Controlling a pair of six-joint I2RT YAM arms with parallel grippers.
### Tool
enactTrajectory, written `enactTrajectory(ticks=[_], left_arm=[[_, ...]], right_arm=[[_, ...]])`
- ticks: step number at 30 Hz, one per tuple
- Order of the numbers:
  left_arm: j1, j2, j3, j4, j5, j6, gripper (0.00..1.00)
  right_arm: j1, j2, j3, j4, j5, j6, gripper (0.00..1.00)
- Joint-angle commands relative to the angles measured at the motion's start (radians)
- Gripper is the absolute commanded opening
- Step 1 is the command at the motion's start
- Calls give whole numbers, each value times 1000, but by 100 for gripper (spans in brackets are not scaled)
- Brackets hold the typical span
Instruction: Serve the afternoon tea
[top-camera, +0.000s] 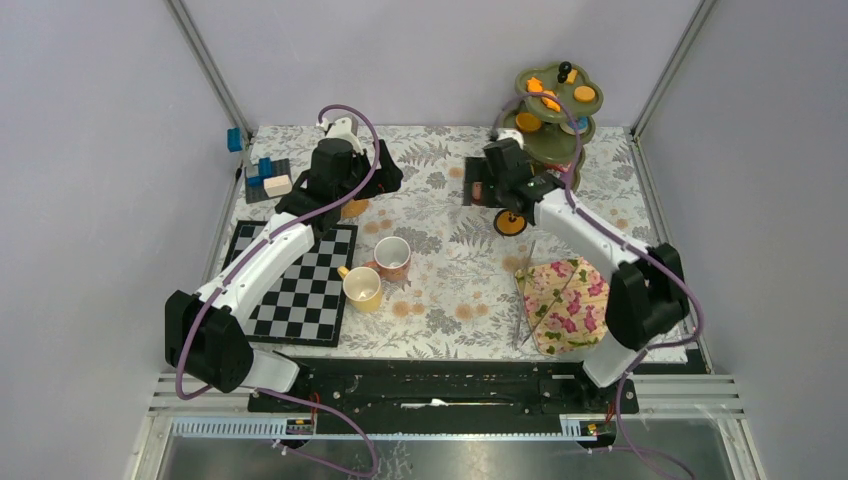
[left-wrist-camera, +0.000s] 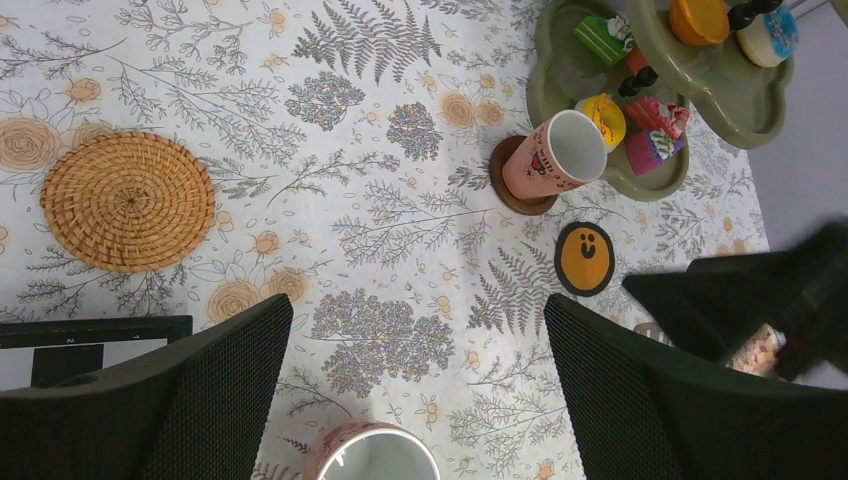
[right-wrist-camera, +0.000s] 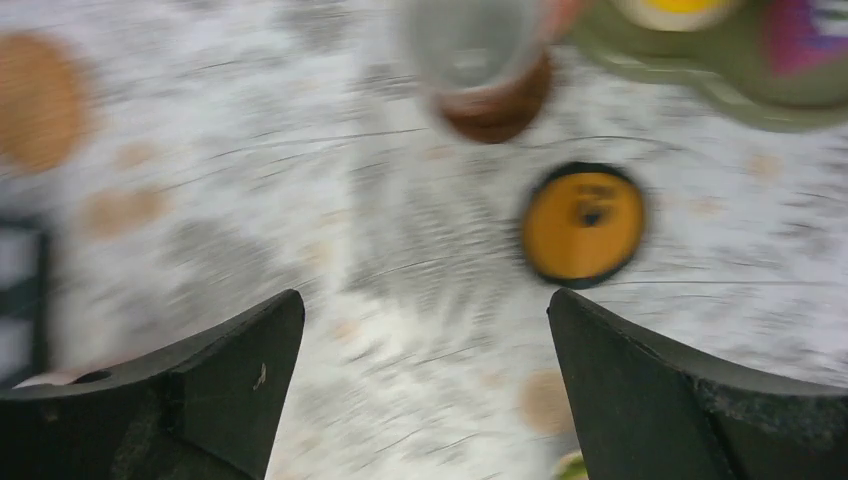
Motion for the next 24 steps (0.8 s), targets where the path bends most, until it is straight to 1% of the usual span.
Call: enactTrajectory(ticks=[1, 3, 5, 7, 11, 14, 17, 20, 24], left_arm=[[5, -31, 2, 32, -16, 18, 99], [15, -41, 5, 25, -42, 23, 99], [27, -54, 9, 17, -69, 31, 99], [32, -64, 8, 14, -83, 33, 99], [32, -72, 3, 21, -78, 34, 99], [33, -72, 2, 24, -75, 33, 99], [33, -71, -4, 29, -72, 32, 99], [33, -70, -6, 30, -74, 32, 99], [33, -66, -6, 31, -72, 32, 99]], right_arm=[[188, -88, -28, 44, -241, 120, 99], [288, -86, -38, 84, -228, 188, 99], [351, -68, -39, 117, -228, 245, 97], [400, -43, -30, 121, -177, 270, 95], [453, 24, 11, 94, -90, 265, 91], [478, 108, 86, 18, 2, 236, 87], [490, 191, 166, -69, 84, 225, 80], [507, 246, 215, -104, 146, 214, 71], [509, 273, 244, -127, 181, 210, 50]])
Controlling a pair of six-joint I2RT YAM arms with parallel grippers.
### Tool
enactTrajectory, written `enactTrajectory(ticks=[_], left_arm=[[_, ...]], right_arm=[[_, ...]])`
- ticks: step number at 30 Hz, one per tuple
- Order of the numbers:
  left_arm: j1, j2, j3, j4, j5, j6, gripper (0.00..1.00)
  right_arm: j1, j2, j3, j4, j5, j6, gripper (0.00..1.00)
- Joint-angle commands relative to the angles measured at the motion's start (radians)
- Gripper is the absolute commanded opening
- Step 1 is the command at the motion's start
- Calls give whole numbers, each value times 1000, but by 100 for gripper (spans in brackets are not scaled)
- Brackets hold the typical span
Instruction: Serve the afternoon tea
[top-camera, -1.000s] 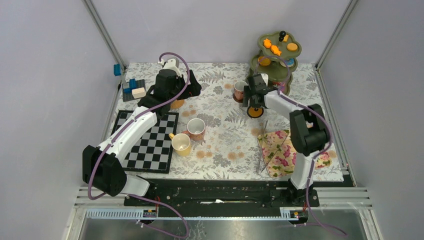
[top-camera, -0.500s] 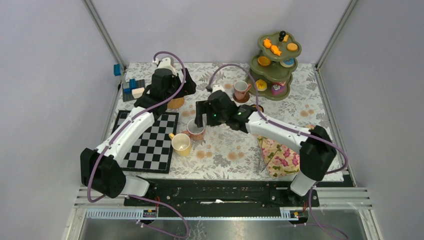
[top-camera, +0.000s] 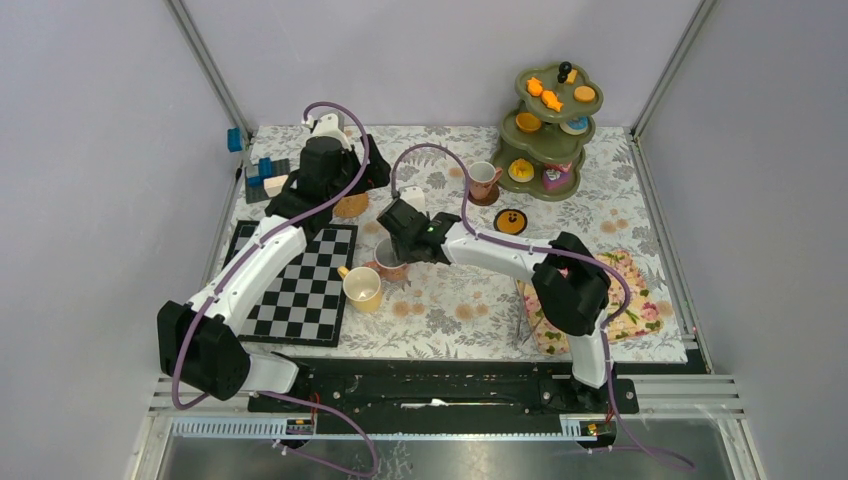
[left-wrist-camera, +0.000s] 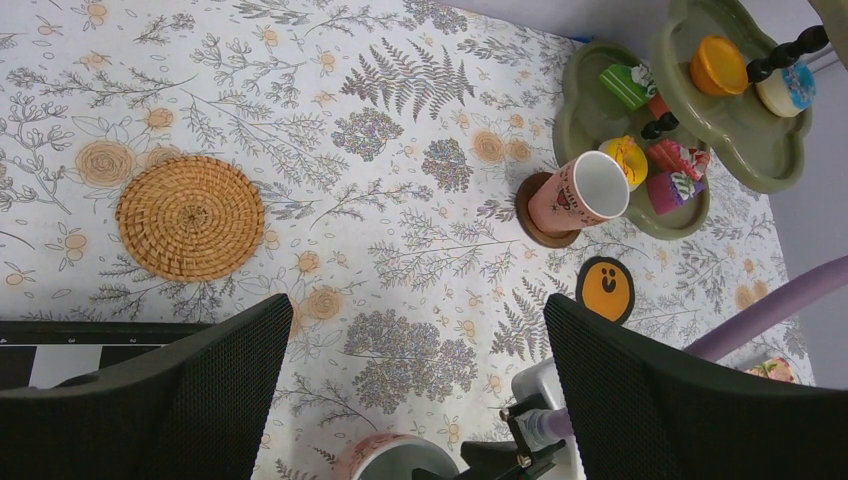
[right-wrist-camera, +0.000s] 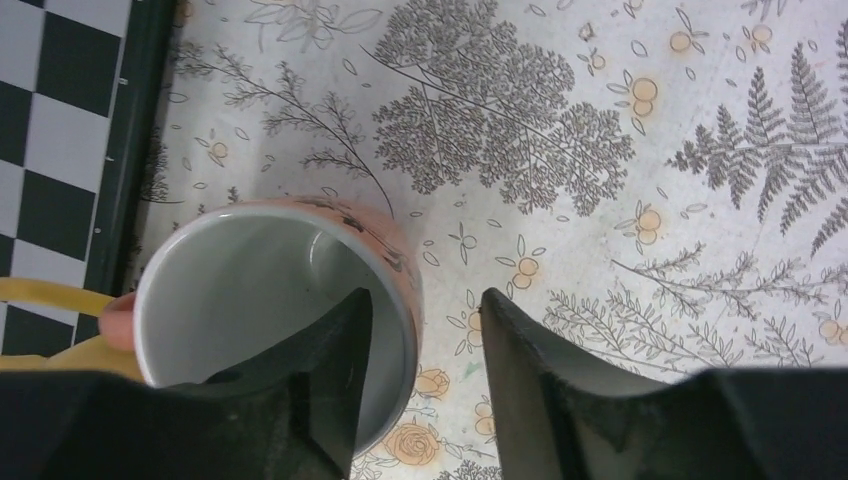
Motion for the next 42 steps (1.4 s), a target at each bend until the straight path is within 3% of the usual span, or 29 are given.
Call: enactTrajectory(ticks=[1, 8, 14, 23, 29, 42], left_arm=[[2, -24, -6, 40, -16, 16, 99], [2, -20, -9, 42, -13, 16, 99], [3, -21, -9, 43, -19, 21, 99], [1, -15, -8, 44, 5, 10, 99], [0, -13, -11, 47, 12, 9, 99], [0, -5, -9, 47, 28, 5, 99]], right_arm=[[12, 6, 66, -58, 111, -11, 45], [-1, -49, 45, -51, 191, -27, 0], [-109, -197, -52, -59, 240, -40, 0], [-455, -434, -300, 42, 127, -128, 0], [-596, -376, -257, 70, 68, -175, 0], [-647, -210, -147, 88, 40, -187, 0]])
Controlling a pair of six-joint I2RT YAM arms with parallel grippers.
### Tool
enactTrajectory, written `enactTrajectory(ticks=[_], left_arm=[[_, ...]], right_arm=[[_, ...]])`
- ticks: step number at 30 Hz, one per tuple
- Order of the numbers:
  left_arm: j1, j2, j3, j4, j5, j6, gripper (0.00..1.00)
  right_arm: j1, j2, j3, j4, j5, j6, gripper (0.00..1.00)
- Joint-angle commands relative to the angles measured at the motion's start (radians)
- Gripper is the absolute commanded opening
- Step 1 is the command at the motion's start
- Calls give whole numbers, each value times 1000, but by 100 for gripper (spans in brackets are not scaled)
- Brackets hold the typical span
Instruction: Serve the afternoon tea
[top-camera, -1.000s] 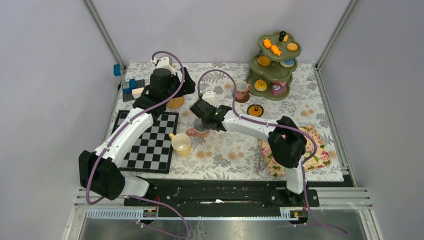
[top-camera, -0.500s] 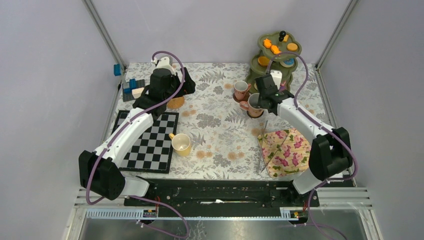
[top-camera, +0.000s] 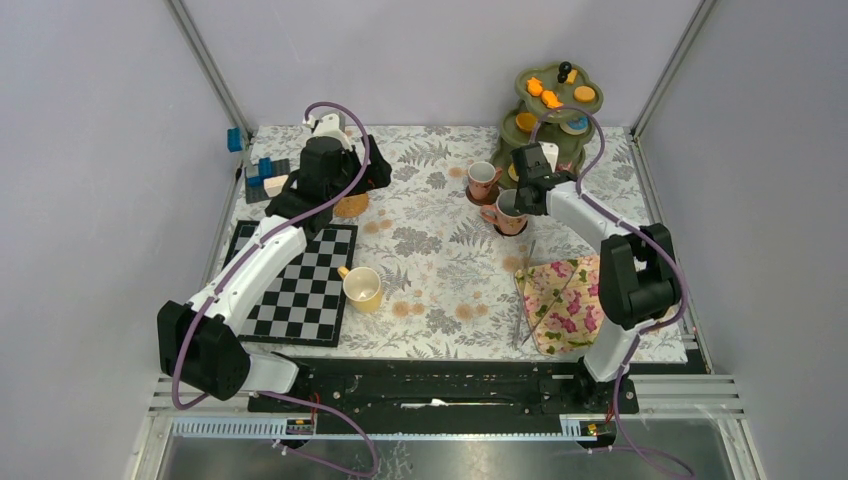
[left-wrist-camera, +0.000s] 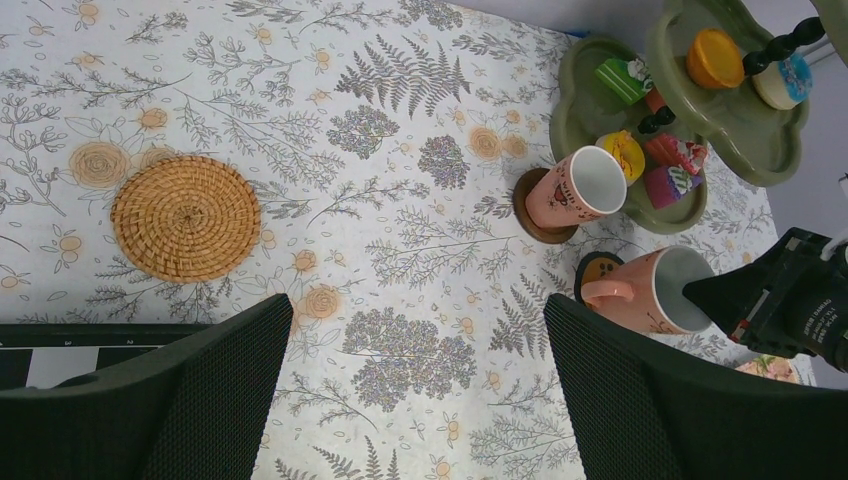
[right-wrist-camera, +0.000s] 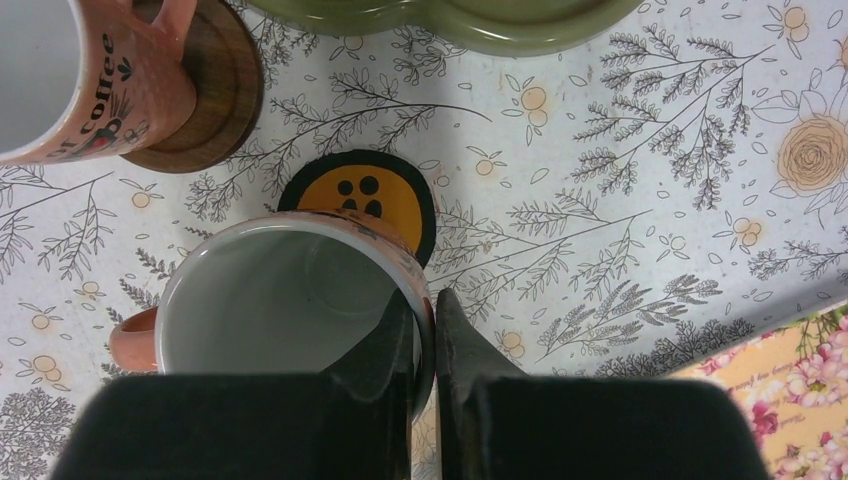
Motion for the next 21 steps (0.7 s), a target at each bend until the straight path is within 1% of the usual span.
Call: enactTrajectory(ticks=[1, 4, 6, 9, 11, 16, 17, 19, 21], left_arm=[[0, -5, -9, 46, 18, -2, 99], [0, -3, -8, 46, 19, -2, 99], [0, -2, -10, 46, 19, -2, 99], [0, 0, -12, 49, 19, -1, 99], [0, 3, -14, 52, 18, 1, 99], [0, 10, -19, 56, 9, 5, 99], [1, 13, -21, 57, 6, 5, 99], [0, 20, -26, 62, 1, 7, 99], [4, 32, -31, 68, -2, 7, 99]], right_arm=[[-15, 5, 85, 73, 6, -10, 0], [-19, 26, 90, 73, -1, -15, 1], [-18, 39, 89, 72, -5, -17, 11], [-18, 51, 92, 72, -15, -23, 18], [-19, 46, 93, 70, -14, -28, 31], [-19, -13, 112, 30, -49, -51, 52], [-18, -32, 121, 15, -66, -57, 59], [-19, -73, 137, -21, -105, -67, 71], [-19, -128, 136, -49, -150, -72, 80]])
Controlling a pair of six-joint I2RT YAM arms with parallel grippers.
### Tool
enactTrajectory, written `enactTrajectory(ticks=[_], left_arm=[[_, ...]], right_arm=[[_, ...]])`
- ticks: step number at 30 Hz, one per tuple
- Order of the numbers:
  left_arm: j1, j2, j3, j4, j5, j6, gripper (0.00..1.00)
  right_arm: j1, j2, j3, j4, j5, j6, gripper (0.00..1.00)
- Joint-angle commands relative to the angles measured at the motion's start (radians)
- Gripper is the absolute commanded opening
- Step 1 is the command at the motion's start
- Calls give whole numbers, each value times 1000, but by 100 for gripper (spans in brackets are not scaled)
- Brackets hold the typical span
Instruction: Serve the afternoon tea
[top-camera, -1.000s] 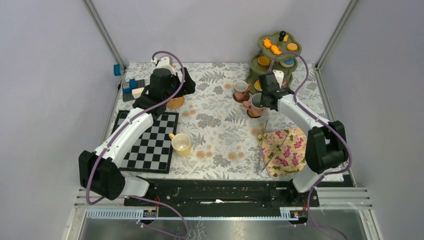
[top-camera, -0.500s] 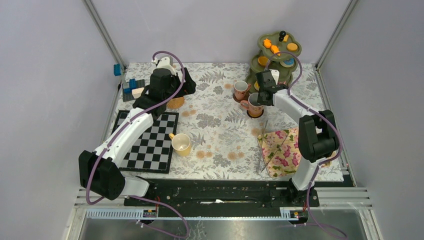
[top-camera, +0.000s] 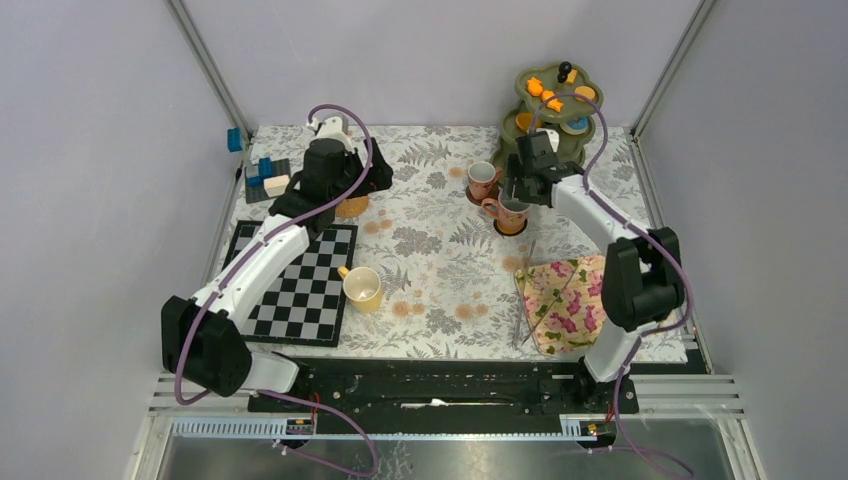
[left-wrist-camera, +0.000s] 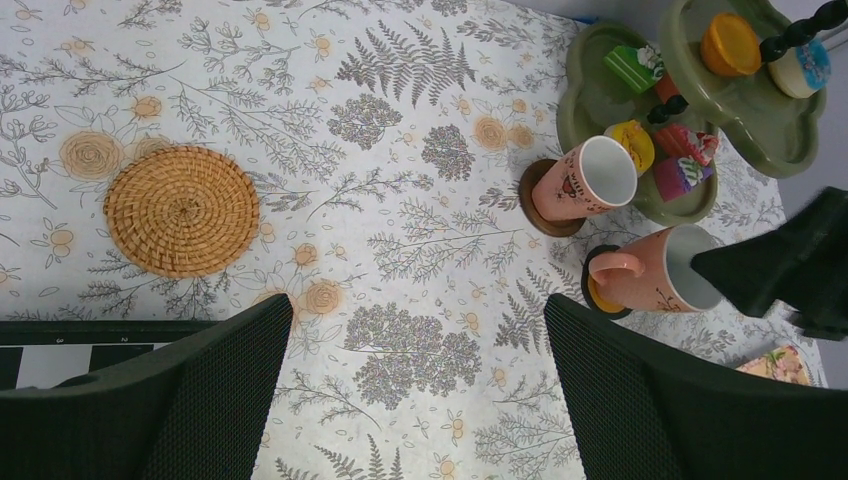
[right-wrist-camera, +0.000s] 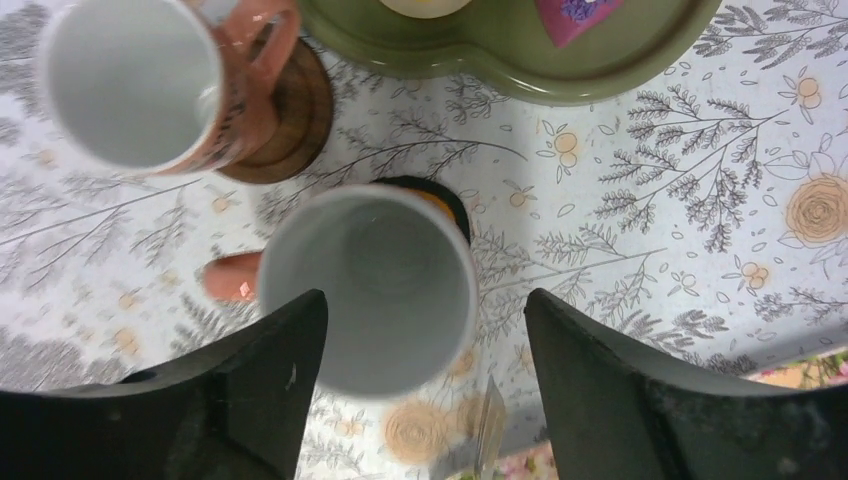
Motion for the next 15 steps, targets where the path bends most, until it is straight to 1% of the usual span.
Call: enactTrajectory(ticks=[1, 4, 6, 9, 11, 13, 15], left_arm=[[8, 29, -16, 56, -10, 4, 99], [35, 63, -19, 61, -11, -5, 99], [66, 95, -20, 61, -16, -18, 99], [118, 144, -14, 57, -52, -34, 99], [162, 195, -1, 52, -66, -75, 99], [227, 267, 36, 2, -60, -170, 99], [294, 343, 78, -46, -24, -260, 99]], right_arm=[[-2, -186, 49, -59, -114, -24, 85], [2, -302, -45, -28, -225, -6, 95], [7, -398, -137, 3, -291, 16, 99], [7, -502, -249, 42, -393, 49, 100], [7, -563, -315, 66, -438, 64, 100], [7, -614, -364, 72, -459, 75, 100], [7, -655, -400, 72, -470, 70, 100]])
